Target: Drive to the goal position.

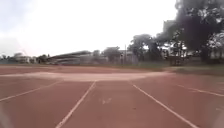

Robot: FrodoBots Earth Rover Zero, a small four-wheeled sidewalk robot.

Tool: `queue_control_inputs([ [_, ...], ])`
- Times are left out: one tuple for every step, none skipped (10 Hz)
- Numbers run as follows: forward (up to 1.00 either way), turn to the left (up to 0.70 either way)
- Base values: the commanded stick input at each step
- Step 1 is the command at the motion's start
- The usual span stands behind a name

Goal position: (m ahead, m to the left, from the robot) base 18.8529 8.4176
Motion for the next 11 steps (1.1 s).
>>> queue_control_inputs([
  [0.45, 0.0],
  [0.45, 0.0],
  [0.45, 0.0],
  [0.45, 0.0],
  [0.45, 0.0],
  [0.45, 0.0],
  [0.45, 0.0],
  [0.45, 0.0],
  [0.45, 0.0],
  [0.45, 0.0],
  [0.45, 0.0],
])
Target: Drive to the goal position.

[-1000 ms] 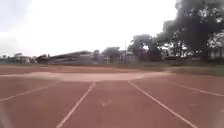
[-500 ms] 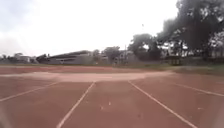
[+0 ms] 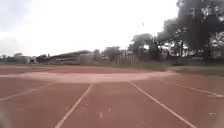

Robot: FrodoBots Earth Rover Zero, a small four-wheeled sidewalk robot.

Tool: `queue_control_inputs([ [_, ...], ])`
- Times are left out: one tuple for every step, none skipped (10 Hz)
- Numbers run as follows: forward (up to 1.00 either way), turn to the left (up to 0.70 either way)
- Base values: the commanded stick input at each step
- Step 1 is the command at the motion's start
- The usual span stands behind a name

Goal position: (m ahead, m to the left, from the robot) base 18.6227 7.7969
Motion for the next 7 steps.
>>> queue_control_inputs([
  [0.45, 0.0],
  [0.45, 0.0],
  [0.45, 0.0],
  [0.45, 0.0],
  [0.45, 0.0],
  [0.45, 0.0],
  [0.45, 0.0],
])
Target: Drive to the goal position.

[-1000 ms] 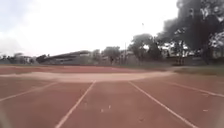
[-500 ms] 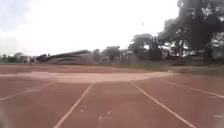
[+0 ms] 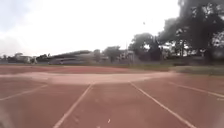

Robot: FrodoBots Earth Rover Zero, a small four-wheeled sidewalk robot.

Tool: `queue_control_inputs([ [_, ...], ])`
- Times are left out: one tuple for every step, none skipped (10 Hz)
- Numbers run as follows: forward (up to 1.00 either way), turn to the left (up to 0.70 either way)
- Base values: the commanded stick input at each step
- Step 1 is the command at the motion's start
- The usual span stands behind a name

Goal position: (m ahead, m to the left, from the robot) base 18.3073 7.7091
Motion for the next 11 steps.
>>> queue_control_inputs([
  [0.45, 0.0],
  [0.45, 0.0],
  [0.45, 0.0],
  [0.45, 0.0],
  [0.45, 0.0],
  [0.45, 0.0],
  [0.45, 0.0],
  [0.45, 0.0],
  [0.45, 0.0],
  [0.45, 0.0],
  [0.45, 0.0],
])
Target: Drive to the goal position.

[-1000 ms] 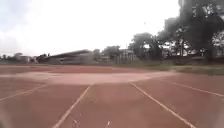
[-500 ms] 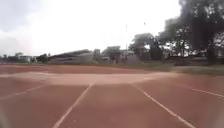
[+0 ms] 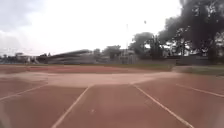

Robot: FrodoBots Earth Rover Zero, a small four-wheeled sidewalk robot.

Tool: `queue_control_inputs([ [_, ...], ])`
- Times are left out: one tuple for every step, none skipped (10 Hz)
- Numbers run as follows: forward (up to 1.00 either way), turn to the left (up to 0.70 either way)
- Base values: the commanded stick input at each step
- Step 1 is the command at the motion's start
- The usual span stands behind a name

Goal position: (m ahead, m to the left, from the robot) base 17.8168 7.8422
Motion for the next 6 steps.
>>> queue_control_inputs([
  [0.45, 0.0],
  [0.45, 0.0],
  [0.45, 0.0],
  [0.45, 0.0],
  [0.45, 0.0],
  [0.45, 0.0],
])
